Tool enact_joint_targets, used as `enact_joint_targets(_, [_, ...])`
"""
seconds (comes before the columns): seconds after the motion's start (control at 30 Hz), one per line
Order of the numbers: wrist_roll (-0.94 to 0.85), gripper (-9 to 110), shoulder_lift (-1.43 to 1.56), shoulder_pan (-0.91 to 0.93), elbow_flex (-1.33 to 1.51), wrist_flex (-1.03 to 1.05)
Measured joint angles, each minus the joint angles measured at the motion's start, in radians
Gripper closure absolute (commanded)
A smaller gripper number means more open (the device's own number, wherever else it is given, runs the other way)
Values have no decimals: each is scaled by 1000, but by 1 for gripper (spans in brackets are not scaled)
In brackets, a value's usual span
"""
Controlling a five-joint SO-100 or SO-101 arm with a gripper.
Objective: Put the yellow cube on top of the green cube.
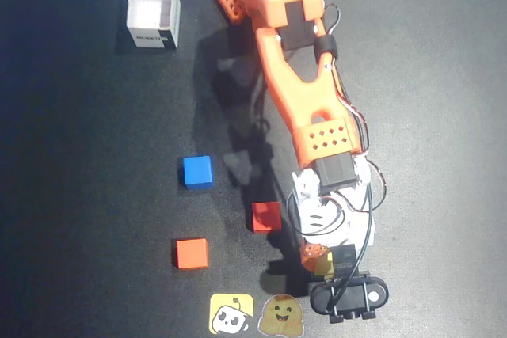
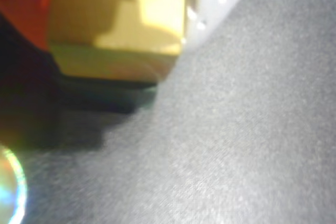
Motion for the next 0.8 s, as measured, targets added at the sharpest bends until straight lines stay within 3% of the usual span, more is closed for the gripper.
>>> enact_joint_targets(0.8, [52,74,9,-11,31,-11])
